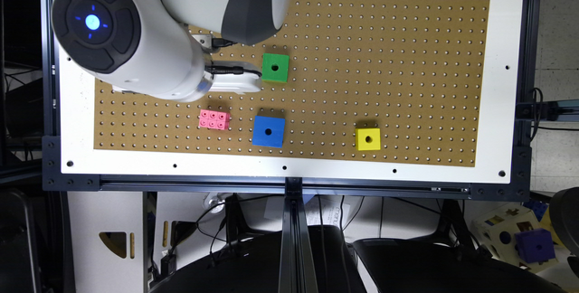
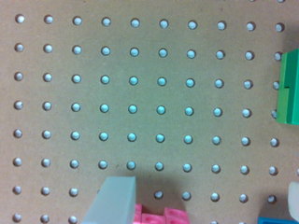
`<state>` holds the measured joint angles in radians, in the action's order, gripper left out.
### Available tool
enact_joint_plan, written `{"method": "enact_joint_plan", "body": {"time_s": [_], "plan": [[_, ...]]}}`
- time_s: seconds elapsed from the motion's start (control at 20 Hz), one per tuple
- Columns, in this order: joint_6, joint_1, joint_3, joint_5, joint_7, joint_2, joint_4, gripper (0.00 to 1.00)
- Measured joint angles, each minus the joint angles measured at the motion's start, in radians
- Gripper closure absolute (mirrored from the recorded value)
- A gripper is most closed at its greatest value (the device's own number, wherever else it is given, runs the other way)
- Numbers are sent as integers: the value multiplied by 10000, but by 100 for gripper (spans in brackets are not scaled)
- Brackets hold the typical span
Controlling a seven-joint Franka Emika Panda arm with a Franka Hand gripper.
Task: Pick up pink block.
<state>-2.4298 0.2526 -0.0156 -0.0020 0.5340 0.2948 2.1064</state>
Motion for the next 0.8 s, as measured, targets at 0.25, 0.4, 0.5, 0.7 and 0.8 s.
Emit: {"method": "enact_joint_plan", "body": {"time_s": [0.25,0.4,0.5,0.7,0.8], "plan": [[-7,135,36,-11,-3,10,-17,0],[-35,325,43,-47,-50,31,-106,0],[-35,425,44,-53,-85,109,-277,0],[-35,461,43,-56,-91,480,-733,0],[-40,462,44,-56,-91,719,-931,0]]}}
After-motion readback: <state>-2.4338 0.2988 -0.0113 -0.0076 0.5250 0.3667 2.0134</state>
